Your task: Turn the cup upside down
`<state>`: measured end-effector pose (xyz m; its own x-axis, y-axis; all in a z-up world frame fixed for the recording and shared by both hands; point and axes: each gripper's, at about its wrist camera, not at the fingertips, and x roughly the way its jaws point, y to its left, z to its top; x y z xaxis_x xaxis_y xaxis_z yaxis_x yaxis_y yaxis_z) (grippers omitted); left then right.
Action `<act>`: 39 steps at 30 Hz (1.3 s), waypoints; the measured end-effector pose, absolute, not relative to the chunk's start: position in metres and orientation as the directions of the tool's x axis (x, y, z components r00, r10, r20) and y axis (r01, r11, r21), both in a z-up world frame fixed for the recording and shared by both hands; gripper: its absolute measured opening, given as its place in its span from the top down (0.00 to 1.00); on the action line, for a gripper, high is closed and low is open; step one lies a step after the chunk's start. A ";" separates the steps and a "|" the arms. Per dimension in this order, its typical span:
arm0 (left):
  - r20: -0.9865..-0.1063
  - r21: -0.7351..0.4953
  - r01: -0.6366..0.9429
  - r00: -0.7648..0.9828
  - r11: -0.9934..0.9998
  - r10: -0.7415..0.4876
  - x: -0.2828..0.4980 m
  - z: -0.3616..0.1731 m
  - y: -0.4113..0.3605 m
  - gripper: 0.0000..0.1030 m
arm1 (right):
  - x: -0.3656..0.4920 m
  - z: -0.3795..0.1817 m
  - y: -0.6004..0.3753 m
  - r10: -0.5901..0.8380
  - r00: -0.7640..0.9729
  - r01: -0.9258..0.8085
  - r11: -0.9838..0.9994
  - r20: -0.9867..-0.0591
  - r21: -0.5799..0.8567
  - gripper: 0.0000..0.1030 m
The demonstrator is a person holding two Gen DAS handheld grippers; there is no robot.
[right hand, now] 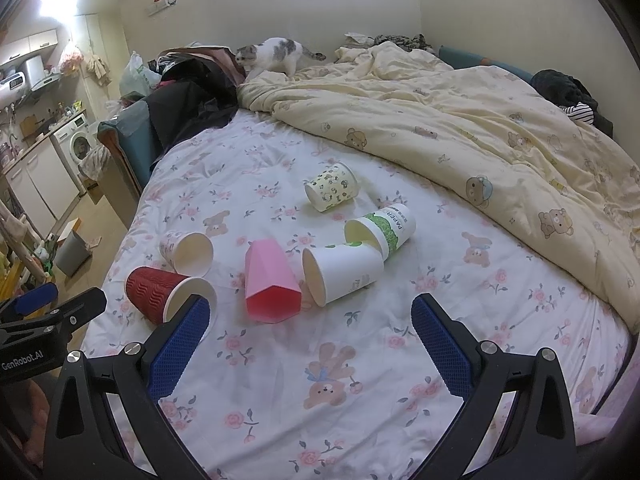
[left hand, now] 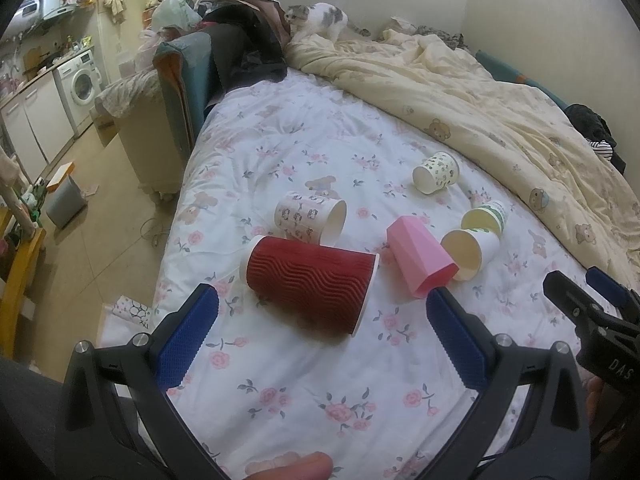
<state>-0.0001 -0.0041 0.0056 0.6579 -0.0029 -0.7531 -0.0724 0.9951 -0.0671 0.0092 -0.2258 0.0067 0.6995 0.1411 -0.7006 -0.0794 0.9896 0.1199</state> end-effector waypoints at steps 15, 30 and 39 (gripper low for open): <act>-0.760 -0.063 -0.095 0.650 0.993 0.014 -0.001 0.004 0.001 0.00 | 0.008 0.006 -0.223 0.154 0.691 -0.090 0.988 -0.707 0.128 0.00; -0.889 -0.035 -0.309 0.444 0.950 0.112 0.023 -0.026 0.077 0.01 | 0.094 -0.019 -0.121 0.366 0.275 -0.574 0.805 -0.889 0.154 0.02; -0.929 -0.012 -0.393 0.344 0.920 0.135 0.040 -0.039 0.106 0.00 | 0.136 -0.070 -0.051 0.217 0.037 -0.766 0.633 -0.976 0.112 0.02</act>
<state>0.0399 0.1058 -0.0386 0.3445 0.1352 -0.9290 -0.3928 0.9195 -0.0119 0.1362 -0.0510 -0.0705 0.0368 0.2166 -0.9756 -0.7661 0.6329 0.1116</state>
